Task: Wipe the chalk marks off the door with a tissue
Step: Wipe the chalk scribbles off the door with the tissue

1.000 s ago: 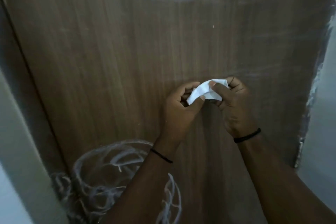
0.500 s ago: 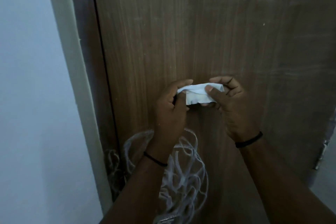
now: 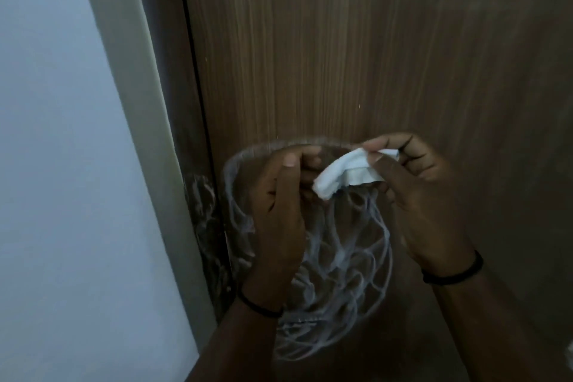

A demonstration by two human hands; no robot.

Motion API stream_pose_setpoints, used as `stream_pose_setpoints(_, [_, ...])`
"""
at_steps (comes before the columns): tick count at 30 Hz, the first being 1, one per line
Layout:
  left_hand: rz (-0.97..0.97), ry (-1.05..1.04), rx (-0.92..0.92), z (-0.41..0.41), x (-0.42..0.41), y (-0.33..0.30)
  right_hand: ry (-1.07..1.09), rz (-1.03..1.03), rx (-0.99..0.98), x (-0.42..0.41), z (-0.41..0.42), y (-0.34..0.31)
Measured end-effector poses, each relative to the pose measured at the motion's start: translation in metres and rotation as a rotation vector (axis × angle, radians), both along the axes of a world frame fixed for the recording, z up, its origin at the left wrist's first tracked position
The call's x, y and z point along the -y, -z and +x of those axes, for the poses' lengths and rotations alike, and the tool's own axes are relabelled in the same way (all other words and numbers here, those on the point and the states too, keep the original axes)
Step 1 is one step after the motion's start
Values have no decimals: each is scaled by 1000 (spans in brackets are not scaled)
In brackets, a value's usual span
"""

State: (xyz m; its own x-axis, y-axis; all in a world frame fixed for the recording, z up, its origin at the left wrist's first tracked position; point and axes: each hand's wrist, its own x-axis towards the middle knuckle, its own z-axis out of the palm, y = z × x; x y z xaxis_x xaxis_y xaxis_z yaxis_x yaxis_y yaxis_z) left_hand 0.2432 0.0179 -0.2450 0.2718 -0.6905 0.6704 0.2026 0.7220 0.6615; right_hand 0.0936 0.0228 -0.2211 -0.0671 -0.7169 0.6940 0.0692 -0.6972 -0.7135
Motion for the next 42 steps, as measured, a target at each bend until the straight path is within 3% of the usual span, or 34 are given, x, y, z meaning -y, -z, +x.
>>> stream_pose_setpoints(7, [43,19,178,13,-11,80,1,-61,-102,10,9,84])
stream_pose_setpoints(15, [-16,-195,396,38,-19,146,6,-122,-102,1,22,156])
stream_pose_setpoints(26, [236,-100,607,51,-103,188,-16,53,-18,-69,25,214])
stream_pose_setpoints(28, [283,-101,565,48,-120,182,94,-32,-87,-87,31,208])
stream_pose_setpoints(31, [367,-114,354,41,-141,174,289,-216,-229,-112,42,200])
stream_pose_setpoints(35, [469,135,46,31,-166,165,331,-338,-352,-141,51,202])
stream_pose_setpoints(39, [532,220,71,33,-177,165,381,-385,-536,-157,47,208])
stream_pose_setpoints(42, [581,232,114,37,-177,170,394,-395,-561,-158,44,209])
